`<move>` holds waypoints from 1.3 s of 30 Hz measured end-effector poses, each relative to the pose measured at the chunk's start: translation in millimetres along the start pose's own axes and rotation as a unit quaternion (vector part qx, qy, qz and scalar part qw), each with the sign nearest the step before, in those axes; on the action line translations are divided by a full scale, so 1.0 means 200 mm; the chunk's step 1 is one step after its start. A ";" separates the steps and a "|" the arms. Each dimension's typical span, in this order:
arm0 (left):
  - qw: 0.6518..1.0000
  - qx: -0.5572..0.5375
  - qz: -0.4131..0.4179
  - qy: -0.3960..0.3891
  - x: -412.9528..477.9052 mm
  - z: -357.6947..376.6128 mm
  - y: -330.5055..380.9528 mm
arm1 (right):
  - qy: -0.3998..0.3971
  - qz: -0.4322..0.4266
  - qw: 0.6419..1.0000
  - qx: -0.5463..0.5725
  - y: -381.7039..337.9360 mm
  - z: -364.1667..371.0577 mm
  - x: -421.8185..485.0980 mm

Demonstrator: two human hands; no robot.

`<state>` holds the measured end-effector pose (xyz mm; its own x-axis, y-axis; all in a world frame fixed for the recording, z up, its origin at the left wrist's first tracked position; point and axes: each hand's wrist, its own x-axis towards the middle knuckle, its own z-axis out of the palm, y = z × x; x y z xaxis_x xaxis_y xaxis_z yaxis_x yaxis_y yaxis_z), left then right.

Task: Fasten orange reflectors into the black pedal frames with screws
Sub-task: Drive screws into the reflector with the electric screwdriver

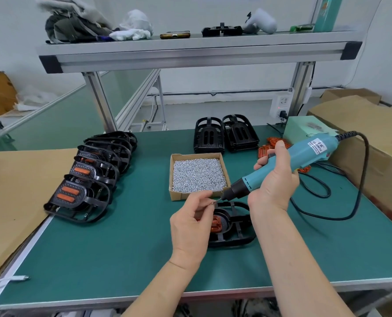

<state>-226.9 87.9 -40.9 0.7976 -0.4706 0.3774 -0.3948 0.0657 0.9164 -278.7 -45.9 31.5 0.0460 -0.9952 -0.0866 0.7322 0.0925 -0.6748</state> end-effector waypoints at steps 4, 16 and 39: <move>0.996 0.062 -0.021 -0.058 0.01 -0.04 -0.01 | -0.014 -0.030 0.999 -0.019 0.00 -0.01 0.00; 0.957 0.257 0.029 -0.129 0.06 -0.11 -0.20 | -0.142 -0.114 0.974 -0.134 0.11 -0.04 -0.07; 0.960 0.245 0.024 -0.135 0.06 -0.11 -0.22 | -0.219 -0.120 0.947 -0.204 0.17 -0.02 -0.09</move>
<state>-190.5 97.8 -73.5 0.6520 -0.6928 0.3080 -0.6480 -0.2983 0.7008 -258.2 -25.2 7.1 0.2540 -0.8990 0.3567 0.4385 -0.2217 -0.8710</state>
